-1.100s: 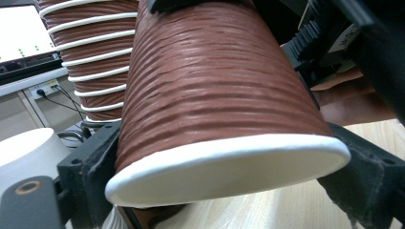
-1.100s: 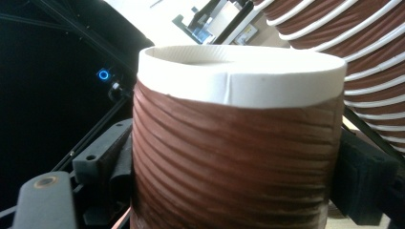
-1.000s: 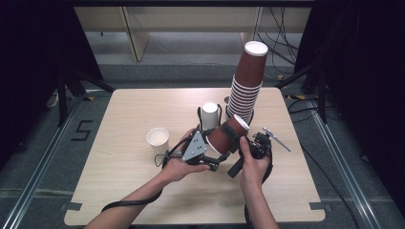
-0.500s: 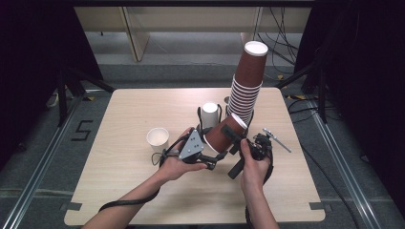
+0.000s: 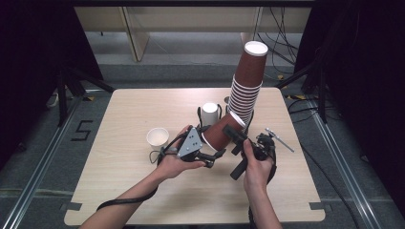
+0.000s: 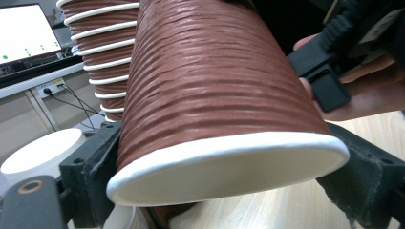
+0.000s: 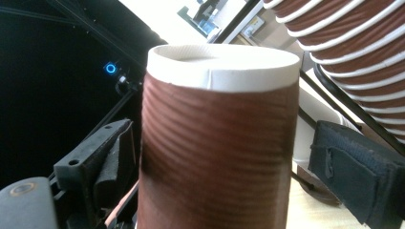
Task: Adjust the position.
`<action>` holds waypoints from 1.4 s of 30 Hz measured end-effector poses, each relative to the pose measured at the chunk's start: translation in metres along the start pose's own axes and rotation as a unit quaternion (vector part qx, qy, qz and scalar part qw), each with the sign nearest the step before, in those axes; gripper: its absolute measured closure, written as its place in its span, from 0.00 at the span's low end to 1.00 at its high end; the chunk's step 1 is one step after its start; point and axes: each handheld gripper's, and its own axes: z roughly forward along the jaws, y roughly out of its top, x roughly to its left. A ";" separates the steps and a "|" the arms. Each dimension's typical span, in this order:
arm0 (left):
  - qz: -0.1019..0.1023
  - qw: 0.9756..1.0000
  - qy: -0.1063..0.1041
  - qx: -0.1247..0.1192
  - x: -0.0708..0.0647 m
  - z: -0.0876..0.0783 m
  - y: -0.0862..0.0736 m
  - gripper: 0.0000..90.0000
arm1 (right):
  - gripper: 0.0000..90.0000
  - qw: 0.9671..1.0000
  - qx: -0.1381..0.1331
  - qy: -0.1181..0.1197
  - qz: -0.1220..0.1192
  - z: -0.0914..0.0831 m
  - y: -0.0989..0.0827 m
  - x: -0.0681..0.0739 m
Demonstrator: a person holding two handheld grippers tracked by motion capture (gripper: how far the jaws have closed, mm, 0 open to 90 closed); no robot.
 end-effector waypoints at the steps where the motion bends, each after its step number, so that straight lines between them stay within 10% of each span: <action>1: 0.000 1.000 0.000 0.001 0.001 0.000 0.000 0.12 | 0.10 1.000 0.005 0.008 0.012 -0.001 -0.001 0.001; 10: 0.017 0.999 -0.008 0.035 0.012 -0.014 0.003 0.12 | 0.12 0.999 0.023 0.004 -0.037 -0.020 0.004 0.003; 11: 0.019 0.999 -0.012 0.039 0.014 -0.015 0.004 0.12 | 0.15 0.997 0.015 -0.002 -0.081 -0.021 0.006 -0.001; 16: 0.038 0.996 -0.030 0.074 0.028 -0.027 0.012 0.11 | 0.17 0.991 0.030 -0.015 -0.130 -0.028 0.012 -0.009; 27: 0.073 0.983 -0.076 0.148 0.052 -0.044 0.029 0.12 | 0.17 0.963 0.091 -0.048 -0.250 -0.030 0.017 -0.026; 38: 0.084 0.972 -0.106 0.191 0.061 -0.047 0.036 0.12 | 0.21 0.941 0.144 -0.053 -0.301 -0.028 0.020 -0.029; 40: 0.087 0.968 -0.116 0.204 0.062 -0.047 0.038 0.12 | 0.21 0.931 0.155 -0.048 -0.328 -0.027 0.021 -0.030; 42: 0.089 0.965 -0.124 0.212 0.062 -0.046 0.040 0.12 | 0.21 0.930 0.164 -0.039 -0.326 -0.025 0.020 -0.029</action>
